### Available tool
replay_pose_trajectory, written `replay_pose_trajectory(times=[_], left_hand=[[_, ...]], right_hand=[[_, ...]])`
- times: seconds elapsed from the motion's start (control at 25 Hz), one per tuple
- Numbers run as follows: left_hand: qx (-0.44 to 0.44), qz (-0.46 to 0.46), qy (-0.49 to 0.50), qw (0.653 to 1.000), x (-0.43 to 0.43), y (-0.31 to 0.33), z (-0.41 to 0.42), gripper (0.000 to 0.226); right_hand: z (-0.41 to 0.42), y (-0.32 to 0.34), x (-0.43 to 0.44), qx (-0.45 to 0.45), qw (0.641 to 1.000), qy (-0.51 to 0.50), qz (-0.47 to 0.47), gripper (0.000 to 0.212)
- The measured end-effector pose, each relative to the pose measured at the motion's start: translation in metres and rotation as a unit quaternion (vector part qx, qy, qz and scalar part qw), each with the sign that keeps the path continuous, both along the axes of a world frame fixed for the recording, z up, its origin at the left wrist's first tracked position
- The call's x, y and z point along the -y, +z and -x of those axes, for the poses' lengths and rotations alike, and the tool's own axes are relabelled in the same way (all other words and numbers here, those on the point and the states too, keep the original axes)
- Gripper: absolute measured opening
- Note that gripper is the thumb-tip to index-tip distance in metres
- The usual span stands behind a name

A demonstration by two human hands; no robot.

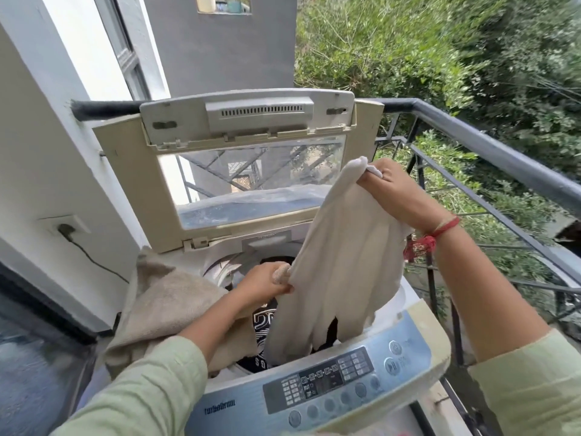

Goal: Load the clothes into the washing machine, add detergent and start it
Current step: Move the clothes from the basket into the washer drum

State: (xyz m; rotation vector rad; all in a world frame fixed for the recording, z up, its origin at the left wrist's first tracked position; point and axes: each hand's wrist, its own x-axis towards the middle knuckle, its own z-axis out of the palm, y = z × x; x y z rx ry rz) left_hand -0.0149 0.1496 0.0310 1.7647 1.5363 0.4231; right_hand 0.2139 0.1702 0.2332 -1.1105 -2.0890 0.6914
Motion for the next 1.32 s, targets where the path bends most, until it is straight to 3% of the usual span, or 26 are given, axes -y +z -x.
replay_pose_trajectory(times=[0.12,0.2,0.24,0.32,0.4,0.44,0.48,0.56,0.64,0.68,0.72,0.8,0.84,0.92,0.96,1.0,1.08,1.16,1.2,1.32], left_hand=[[-0.047,-0.010,-0.019,0.999,-0.006,0.017,0.023,0.027],[-0.044,-0.060,0.077,0.994,-0.011,0.039,0.062,0.032],[-0.029,-0.080,0.135,0.987,-0.012,0.052,0.088,0.037],[-0.030,-0.098,0.209,0.973,-0.012,0.081,0.133,0.044],[-0.110,-0.138,0.222,0.959,-0.017,0.096,0.154,0.028],[-0.158,-0.169,0.222,0.947,-0.022,0.100,0.156,0.024],[-0.191,-0.197,0.233,0.933,-0.025,0.103,0.152,0.021],[-0.216,-0.238,0.283,0.904,-0.028,0.108,0.139,0.027],[-0.214,-0.308,0.292,0.880,-0.021,0.108,0.127,0.028],[-0.213,-0.337,0.260,0.880,-0.012,0.103,0.119,0.024],[-0.220,-0.345,0.203,0.889,-0.003,0.090,0.111,0.021],[-0.258,-0.238,0.050,0.935,0.021,0.057,0.091,0.024],[-0.291,-0.132,-0.032,0.947,0.030,0.039,0.083,0.028],[-0.341,0.077,-0.160,0.923,0.039,0.016,0.070,0.037],[-0.345,0.151,-0.190,0.907,0.038,0.012,0.067,0.043],[-0.324,0.197,-0.188,0.906,0.034,0.014,0.067,0.046],[-0.227,0.213,-0.130,0.941,0.024,0.025,0.073,0.034],[-0.157,0.135,-0.039,0.978,0.012,0.043,0.086,0.007],[-0.154,0.058,0.011,0.986,0.005,0.051,0.095,0.017],[-0.138,-0.158,0.132,0.969,-0.013,0.068,0.118,0.034]], right_hand=[[-0.019,0.000,-0.010,-0.047,0.998,0.008,0.044,0.072],[-0.038,-0.005,-0.020,-0.050,0.992,0.007,0.113,0.047],[-0.044,-0.010,-0.024,-0.008,0.987,0.008,0.161,0.033],[-0.049,-0.035,-0.037,0.184,0.957,-0.010,0.223,0.029],[-0.041,-0.076,-0.062,0.353,0.913,-0.040,0.201,0.033],[-0.032,-0.095,-0.075,0.383,0.906,-0.054,0.169,0.032],[-0.021,-0.108,-0.088,0.372,0.917,-0.078,0.121,0.026],[-0.004,-0.108,-0.103,0.245,0.955,-0.164,0.030,0.011],[0.004,-0.097,-0.095,0.066,0.968,-0.237,-0.049,0.031],[0.006,-0.094,-0.086,0.002,0.971,-0.228,-0.073,0.036],[0.007,-0.098,-0.075,-0.009,0.979,-0.191,-0.068,0.038],[0.007,-0.119,-0.048,0.117,0.991,-0.044,0.049,0.036],[0.007,-0.137,-0.036,0.245,0.958,0.048,0.138,0.035],[0.009,-0.172,-0.020,0.472,0.825,0.179,0.254,0.032],[0.013,-0.186,-0.012,0.526,0.768,0.205,0.301,0.027],[0.019,-0.195,-0.007,0.543,0.737,0.219,0.336,0.023],[0.031,-0.204,-0.008,0.542,0.718,0.221,0.376,0.042],[0.046,-0.209,-0.015,0.514,0.736,0.184,0.401,0.051],[0.054,-0.212,-0.020,0.504,0.746,0.168,0.401,0.051],[0.075,-0.241,-0.044,0.545,0.787,0.146,0.250,0.052]])
